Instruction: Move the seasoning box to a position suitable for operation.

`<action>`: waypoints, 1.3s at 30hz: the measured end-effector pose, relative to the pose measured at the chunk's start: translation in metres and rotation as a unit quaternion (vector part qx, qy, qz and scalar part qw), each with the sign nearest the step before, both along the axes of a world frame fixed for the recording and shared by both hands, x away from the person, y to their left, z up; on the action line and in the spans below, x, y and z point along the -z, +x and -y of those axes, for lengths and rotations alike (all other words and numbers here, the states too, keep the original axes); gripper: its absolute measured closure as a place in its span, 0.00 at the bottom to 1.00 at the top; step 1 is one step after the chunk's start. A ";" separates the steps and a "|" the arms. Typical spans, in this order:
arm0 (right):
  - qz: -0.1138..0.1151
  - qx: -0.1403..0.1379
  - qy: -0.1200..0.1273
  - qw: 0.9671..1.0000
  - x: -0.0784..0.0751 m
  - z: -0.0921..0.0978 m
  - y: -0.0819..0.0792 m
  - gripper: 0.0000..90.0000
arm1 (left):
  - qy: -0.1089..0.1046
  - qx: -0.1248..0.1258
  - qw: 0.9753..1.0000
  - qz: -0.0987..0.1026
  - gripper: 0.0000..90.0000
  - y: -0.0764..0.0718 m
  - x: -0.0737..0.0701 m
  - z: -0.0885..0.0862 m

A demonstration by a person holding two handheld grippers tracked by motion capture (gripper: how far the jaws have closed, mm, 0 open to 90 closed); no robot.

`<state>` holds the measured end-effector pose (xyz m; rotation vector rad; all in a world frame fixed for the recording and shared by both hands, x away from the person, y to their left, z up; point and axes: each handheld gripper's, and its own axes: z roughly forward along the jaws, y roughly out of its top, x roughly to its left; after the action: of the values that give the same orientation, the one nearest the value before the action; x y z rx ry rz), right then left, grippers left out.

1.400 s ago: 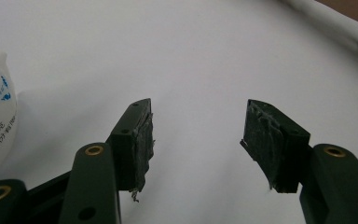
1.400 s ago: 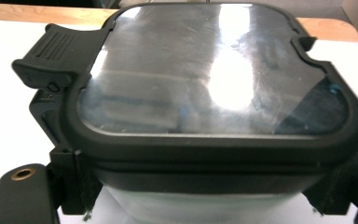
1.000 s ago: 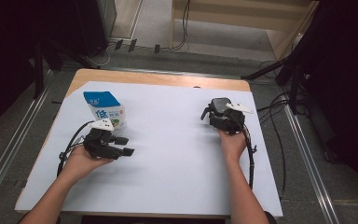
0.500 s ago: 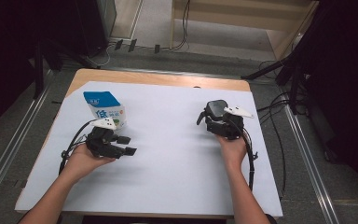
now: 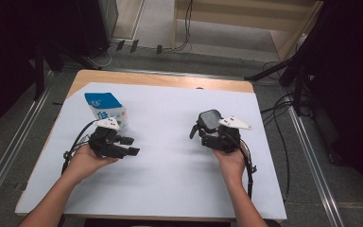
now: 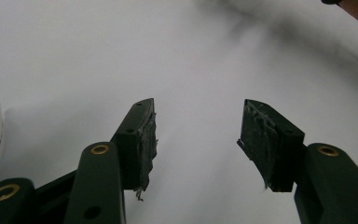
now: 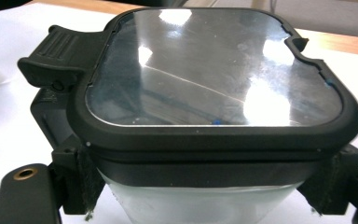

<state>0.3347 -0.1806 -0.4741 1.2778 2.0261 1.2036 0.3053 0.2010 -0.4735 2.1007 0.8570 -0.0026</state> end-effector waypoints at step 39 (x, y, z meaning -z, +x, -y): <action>-0.006 -0.135 -0.021 0.991 0.037 -0.096 -0.019 0.18 | -0.005 -0.007 1.000 -0.003 0.48 -0.001 0.003 -0.009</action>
<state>0.3161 -0.0845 -0.5113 1.0171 2.2762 1.2626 0.3047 0.2102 -0.4763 2.0871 0.8728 -0.0062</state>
